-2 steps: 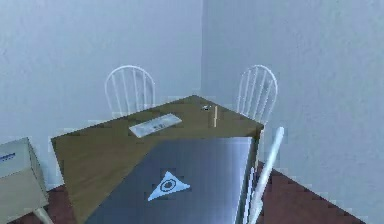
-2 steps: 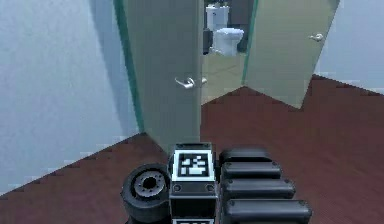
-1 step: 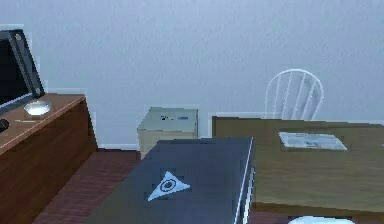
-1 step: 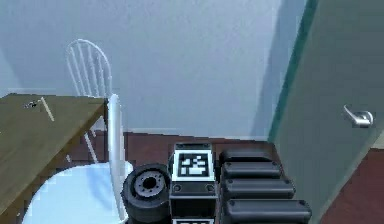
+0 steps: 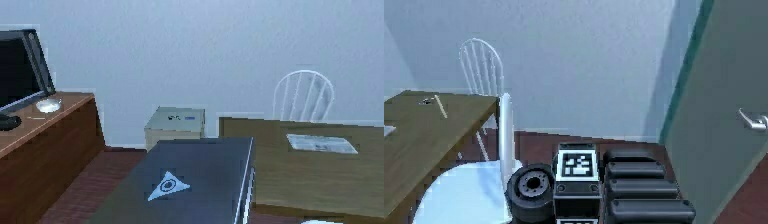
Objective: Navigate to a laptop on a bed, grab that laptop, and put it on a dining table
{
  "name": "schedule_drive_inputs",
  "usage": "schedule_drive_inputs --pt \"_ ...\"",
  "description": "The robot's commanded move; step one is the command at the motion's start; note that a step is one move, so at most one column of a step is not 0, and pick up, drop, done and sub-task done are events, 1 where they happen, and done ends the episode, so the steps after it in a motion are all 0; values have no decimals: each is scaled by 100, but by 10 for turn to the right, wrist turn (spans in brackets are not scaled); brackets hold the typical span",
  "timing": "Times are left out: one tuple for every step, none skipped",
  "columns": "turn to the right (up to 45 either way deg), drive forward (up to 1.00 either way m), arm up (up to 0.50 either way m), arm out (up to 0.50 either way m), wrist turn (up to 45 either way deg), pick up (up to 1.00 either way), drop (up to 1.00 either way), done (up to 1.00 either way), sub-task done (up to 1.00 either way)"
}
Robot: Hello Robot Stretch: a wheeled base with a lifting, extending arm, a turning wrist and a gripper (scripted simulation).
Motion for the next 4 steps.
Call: schedule_drive_inputs --pt "450 0 0 0 0 0 0 0 0" --pt "450 0 0 0 0 0 0 0 0" --pt "450 0 0 0 0 0 0 0 0" --pt "-450 0 0 0 0 0 0 0 0"
